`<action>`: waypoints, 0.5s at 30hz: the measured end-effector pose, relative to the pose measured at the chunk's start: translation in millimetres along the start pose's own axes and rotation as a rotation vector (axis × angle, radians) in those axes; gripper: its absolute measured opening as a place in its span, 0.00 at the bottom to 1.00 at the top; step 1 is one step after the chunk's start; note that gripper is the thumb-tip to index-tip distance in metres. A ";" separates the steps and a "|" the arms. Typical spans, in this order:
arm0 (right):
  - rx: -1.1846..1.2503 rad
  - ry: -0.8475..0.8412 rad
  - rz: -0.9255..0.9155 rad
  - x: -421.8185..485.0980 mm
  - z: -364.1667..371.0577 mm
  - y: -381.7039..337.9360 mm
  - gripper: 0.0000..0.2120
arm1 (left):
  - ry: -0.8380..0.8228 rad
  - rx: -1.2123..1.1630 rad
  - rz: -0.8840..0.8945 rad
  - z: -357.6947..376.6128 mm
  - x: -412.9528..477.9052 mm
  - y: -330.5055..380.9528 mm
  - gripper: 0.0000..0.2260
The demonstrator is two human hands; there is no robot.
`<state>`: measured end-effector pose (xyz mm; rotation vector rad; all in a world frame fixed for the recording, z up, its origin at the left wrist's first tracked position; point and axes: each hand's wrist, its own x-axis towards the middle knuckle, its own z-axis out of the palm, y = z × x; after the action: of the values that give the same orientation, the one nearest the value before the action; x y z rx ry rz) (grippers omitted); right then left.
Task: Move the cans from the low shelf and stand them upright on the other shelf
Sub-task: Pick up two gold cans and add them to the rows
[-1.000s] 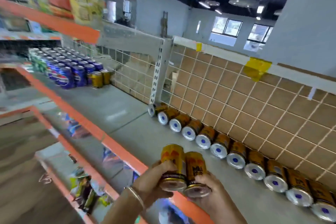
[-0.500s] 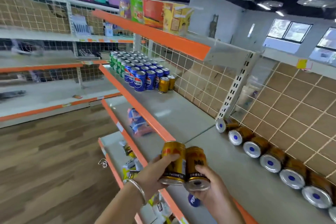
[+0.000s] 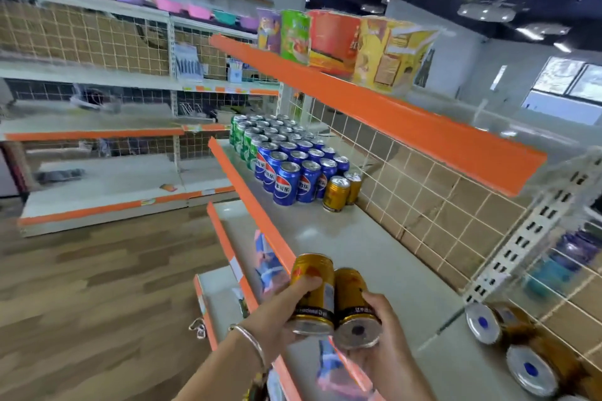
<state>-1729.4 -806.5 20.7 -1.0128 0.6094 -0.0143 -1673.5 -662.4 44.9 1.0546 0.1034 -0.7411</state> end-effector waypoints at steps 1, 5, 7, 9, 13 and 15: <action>0.009 -0.008 0.018 12.1 4.1 -6.7 0.33 | 0.009 0.008 -0.001 0.0 12.1 7.9 0.12; -0.042 -0.068 0.064 55.1 9.1 -36.0 0.22 | -0.011 0.023 -0.024 0.6 55.3 32.9 0.13; -0.097 -0.052 0.065 69.0 8.4 -45.7 0.19 | -0.015 -0.003 -0.029 0.0 72.4 39.6 0.12; -0.137 -0.052 0.075 80.5 9.1 -52.0 0.23 | -0.007 -0.020 -0.030 -0.7 87.3 45.4 0.11; -0.184 -0.059 0.067 104.1 12.6 -59.4 0.26 | 0.001 -0.002 -0.034 -4.4 118.2 56.2 0.11; -0.200 -0.032 0.032 115.5 19.7 -63.5 0.26 | 0.019 0.006 -0.054 -8.6 133.6 61.3 0.14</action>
<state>-1606.8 -858.5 24.4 -1.1949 0.6058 0.0923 -1533.4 -705.6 31.0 1.0678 0.1462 -0.7810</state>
